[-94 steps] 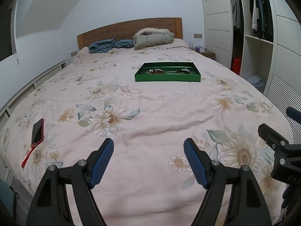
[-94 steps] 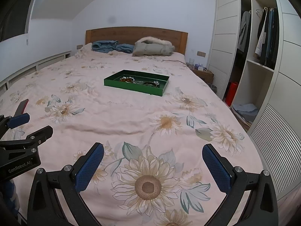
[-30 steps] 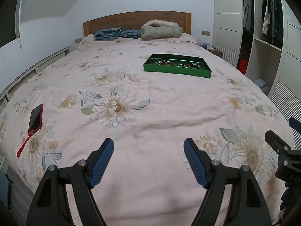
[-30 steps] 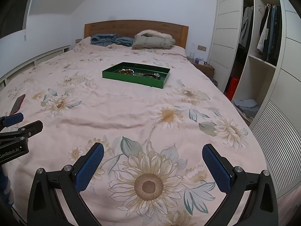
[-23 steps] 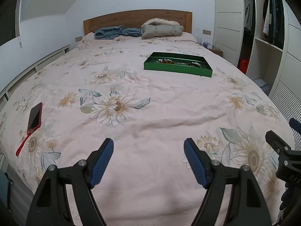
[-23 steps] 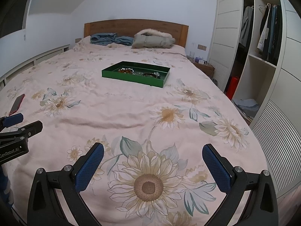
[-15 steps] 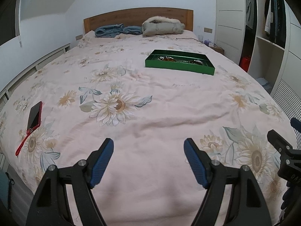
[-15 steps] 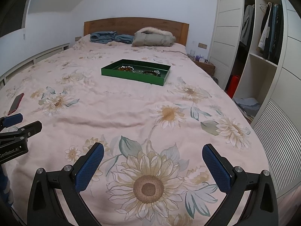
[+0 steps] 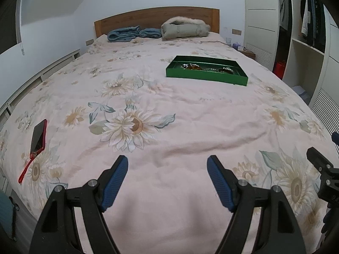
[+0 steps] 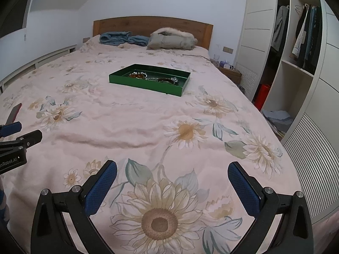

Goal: Organize jewelry

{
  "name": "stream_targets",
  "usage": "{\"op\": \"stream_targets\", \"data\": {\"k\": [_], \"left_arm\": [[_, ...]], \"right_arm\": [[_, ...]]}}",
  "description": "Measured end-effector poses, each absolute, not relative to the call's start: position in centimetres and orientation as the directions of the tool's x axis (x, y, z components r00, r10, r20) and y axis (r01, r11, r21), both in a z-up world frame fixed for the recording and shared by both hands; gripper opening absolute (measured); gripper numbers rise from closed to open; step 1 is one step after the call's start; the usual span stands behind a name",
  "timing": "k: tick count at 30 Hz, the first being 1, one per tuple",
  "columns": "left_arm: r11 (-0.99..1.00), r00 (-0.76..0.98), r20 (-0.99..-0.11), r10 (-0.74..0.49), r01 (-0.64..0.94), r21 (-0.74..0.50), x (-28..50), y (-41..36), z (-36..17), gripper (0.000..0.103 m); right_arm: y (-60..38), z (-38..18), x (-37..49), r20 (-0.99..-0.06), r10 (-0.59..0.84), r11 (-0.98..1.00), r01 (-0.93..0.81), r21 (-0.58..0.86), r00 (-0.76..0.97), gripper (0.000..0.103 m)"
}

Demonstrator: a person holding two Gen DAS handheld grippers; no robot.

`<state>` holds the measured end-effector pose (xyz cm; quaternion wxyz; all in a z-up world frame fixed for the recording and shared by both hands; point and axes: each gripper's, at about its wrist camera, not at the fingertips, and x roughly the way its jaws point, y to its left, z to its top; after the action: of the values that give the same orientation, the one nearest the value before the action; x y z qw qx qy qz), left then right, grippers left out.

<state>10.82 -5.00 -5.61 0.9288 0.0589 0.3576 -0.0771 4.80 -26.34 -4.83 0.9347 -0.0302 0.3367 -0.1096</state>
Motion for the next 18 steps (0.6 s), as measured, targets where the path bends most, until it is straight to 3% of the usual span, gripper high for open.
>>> {"op": "stream_targets", "data": {"k": [18], "left_arm": [[0.982,0.727,-0.682,-0.073,0.173,0.079,12.8,-4.8,-6.2,0.076]], "right_arm": [[-27.4,-4.8,7.0,-0.638,-0.243,0.969,0.204,-0.136,0.73,0.103]]}}
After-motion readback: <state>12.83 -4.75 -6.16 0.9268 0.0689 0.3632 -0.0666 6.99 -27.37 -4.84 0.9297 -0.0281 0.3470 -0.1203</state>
